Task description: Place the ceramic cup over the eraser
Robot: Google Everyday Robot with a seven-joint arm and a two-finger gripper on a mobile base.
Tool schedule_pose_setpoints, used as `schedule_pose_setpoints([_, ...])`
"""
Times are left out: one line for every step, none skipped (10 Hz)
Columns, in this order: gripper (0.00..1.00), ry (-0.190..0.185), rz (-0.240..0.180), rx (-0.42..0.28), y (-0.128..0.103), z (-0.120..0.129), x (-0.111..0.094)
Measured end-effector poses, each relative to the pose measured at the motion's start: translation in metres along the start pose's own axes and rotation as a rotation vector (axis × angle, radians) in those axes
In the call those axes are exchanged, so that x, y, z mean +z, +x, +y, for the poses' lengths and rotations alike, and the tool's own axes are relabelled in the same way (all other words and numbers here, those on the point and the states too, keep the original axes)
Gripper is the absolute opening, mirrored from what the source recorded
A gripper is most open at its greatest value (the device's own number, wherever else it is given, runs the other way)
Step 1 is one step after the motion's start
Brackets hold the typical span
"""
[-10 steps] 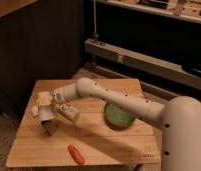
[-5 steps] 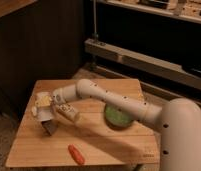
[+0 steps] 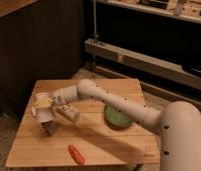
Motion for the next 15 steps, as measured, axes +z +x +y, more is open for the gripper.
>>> schedule_pose_setpoints([0.14,0.029,-0.005,-0.018,-0.001,0.0,0.001])
schedule_pose_setpoints([0.14,0.037,-0.009,-0.035,-0.002,0.0,0.002])
schedule_pose_setpoints([0.14,0.035,-0.011,-0.047,-0.004,0.002,0.002])
schedule_pose_setpoints([0.14,0.028,-0.009,-0.06,-0.005,0.004,0.0])
schedule_pose_setpoints([0.14,0.024,-0.01,-0.074,-0.007,0.007,0.001])
schedule_pose_setpoints([0.14,0.025,-0.015,-0.083,-0.008,0.008,0.003])
schedule_pose_setpoints([0.14,0.027,-0.022,-0.09,-0.011,0.007,0.005])
schedule_pose_setpoints([0.14,0.024,-0.023,-0.098,-0.011,0.008,0.003])
schedule_pose_setpoints([0.14,0.022,-0.023,-0.103,-0.012,0.008,0.002])
schedule_pose_setpoints([0.14,0.023,-0.023,-0.107,-0.013,0.007,0.001])
schedule_pose_setpoints([0.14,0.029,-0.023,-0.112,-0.014,0.005,0.002])
schedule_pose_setpoints([0.14,0.034,-0.022,-0.114,-0.014,0.003,0.0])
schedule_pose_setpoints([0.14,0.038,-0.022,-0.114,-0.015,0.001,0.001])
schedule_pose_setpoints([0.14,0.046,-0.019,-0.11,-0.015,0.0,0.0])
schedule_pose_setpoints([0.14,0.066,-0.024,-0.099,-0.018,-0.001,0.001])
